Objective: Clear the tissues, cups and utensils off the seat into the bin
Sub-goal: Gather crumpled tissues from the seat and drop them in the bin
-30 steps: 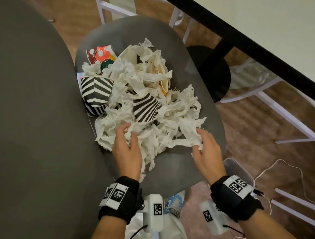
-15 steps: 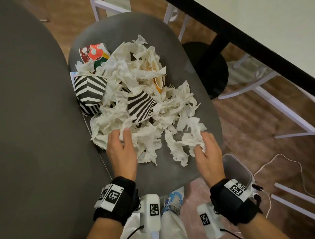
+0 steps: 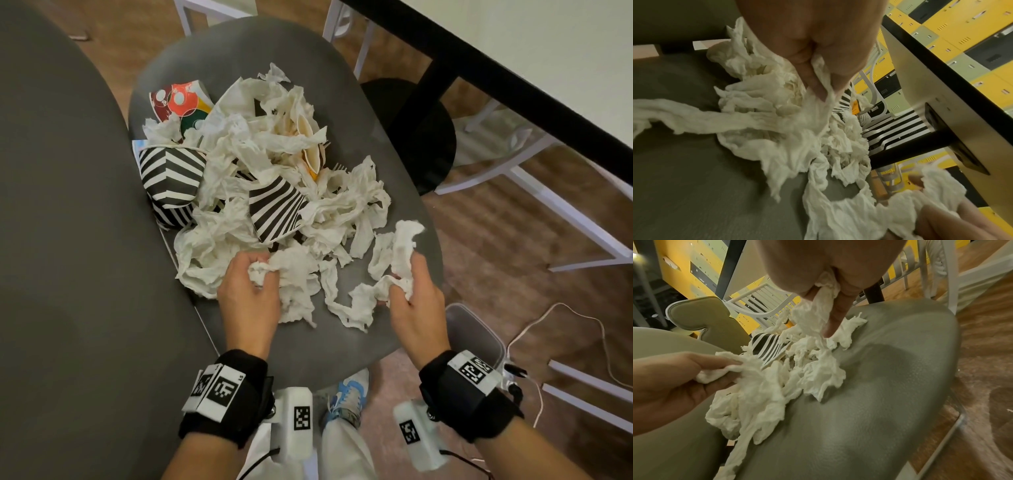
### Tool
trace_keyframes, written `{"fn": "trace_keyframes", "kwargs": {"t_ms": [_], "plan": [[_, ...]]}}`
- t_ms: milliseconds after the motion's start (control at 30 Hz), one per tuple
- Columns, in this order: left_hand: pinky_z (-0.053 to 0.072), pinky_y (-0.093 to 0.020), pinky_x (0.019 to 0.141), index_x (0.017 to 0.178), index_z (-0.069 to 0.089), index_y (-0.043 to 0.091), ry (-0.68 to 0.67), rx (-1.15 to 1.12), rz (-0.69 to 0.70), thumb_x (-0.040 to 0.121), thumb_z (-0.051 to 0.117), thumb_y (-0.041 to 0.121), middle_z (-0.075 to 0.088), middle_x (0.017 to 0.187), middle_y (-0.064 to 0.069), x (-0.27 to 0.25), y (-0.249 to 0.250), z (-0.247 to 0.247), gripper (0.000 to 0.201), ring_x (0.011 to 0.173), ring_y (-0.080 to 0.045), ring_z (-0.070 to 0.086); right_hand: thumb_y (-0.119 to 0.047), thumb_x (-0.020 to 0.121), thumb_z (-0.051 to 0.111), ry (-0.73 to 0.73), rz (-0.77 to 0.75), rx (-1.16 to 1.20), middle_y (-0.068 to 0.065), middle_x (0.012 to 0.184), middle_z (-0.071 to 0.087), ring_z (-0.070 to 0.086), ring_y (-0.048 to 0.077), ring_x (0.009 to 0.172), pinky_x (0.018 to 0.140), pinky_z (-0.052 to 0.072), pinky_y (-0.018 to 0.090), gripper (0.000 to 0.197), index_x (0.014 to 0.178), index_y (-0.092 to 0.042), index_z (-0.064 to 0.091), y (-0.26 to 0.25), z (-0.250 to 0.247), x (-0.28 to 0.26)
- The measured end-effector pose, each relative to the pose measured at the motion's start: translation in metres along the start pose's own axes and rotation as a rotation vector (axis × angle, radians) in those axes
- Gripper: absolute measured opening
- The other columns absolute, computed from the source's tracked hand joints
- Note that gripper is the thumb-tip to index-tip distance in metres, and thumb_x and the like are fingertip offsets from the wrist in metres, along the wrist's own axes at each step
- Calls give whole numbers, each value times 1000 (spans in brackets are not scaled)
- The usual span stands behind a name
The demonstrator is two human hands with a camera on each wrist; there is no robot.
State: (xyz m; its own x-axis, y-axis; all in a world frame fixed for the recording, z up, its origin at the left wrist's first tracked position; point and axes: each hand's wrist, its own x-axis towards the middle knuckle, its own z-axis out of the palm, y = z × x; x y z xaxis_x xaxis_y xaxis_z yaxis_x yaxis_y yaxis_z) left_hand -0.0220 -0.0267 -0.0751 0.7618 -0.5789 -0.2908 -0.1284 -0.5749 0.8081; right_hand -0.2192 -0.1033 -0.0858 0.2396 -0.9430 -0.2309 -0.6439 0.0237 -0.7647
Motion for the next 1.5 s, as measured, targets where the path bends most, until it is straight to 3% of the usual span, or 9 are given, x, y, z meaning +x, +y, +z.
{"fn": "trace_keyframes", "kwargs": {"t_ms": [100, 300, 433, 533, 700, 933, 1167, 1300, 1500], "plan": [[39, -30, 54, 99, 63, 30, -28, -93, -42, 91, 42, 5, 59, 72, 0, -1, 3, 1, 34, 54, -15, 46, -9, 80, 42, 22, -32, 15, -7, 85, 52, 50, -2, 81, 75, 37, 7, 40, 110, -8, 69, 0, -2, 1], [35, -24, 63, 73, 57, 23, -35, -226, -63, 90, 46, 9, 54, 73, 2, -2, 13, -3, 24, 63, -6, 43, -53, 83, 58, -17, -1, -37, -1, 77, 42, 46, 8, 70, 65, 35, 13, 45, 63, -12, 53, -1, -5, -2], [40, -33, 70, 72, 46, 24, -36, -217, -112, 82, 67, 45, 50, 79, 1, 1, 10, -4, 32, 73, -15, 46, -21, 83, 70, 65, 42, -131, 2, 77, 42, 42, 7, 66, 63, 33, 10, 30, 62, -14, 49, 6, -4, 2], [41, -17, 65, 68, 42, 25, -21, -50, -95, 68, 82, 26, 51, 89, -4, 3, 7, -2, 40, 68, -11, 46, 3, 79, 59, -13, 11, -214, -1, 97, 51, 47, 1, 80, 77, 33, 0, 28, 97, -17, 64, 9, -9, 2], [47, -28, 90, 70, 45, 24, -65, -62, -72, 80, 70, 11, 67, 102, 8, 1, 3, 0, 30, 98, -4, 60, -2, 87, 54, -215, 21, -408, 5, 108, 64, 61, 24, 97, 81, 49, 32, 49, 129, -27, 54, 12, -17, -3], [52, -29, 44, 90, 49, 21, -97, -190, -127, 97, 54, 23, 61, 77, -11, -9, 12, 1, 9, 48, -17, 61, -42, 85, 66, -229, 247, -59, -10, 84, 69, 63, 8, 83, 69, 45, 25, 15, 86, -28, 65, 14, -26, -7], [42, -21, 63, 83, 58, 22, -232, 60, -9, 79, 76, 35, 59, 73, 6, -18, 9, 7, 23, 69, -8, 55, -6, 81, 59, -323, 223, -240, 4, 76, 65, 63, 18, 60, 50, 45, 17, 24, 73, -28, 54, 16, -27, -10], [48, -17, 51, 90, 64, 19, -334, -34, -52, 94, 59, 21, 64, 73, -5, -30, 17, 18, 7, 50, -12, 60, -8, 87, 43, -311, 271, -106, 6, 60, 68, 66, 13, 50, 62, 58, 32, 27, 98, -25, 61, 16, -30, -18], [43, -34, 56, 86, 62, 23, -465, 105, 52, 95, 53, 37, 58, 65, -9, -46, 28, 45, 19, 53, -18, 50, -24, 87, 52, -184, 244, -67, -2, 66, 56, 57, 25, 66, 61, 46, 38, 17, 72, -20, 46, 28, -48, -32]]}}
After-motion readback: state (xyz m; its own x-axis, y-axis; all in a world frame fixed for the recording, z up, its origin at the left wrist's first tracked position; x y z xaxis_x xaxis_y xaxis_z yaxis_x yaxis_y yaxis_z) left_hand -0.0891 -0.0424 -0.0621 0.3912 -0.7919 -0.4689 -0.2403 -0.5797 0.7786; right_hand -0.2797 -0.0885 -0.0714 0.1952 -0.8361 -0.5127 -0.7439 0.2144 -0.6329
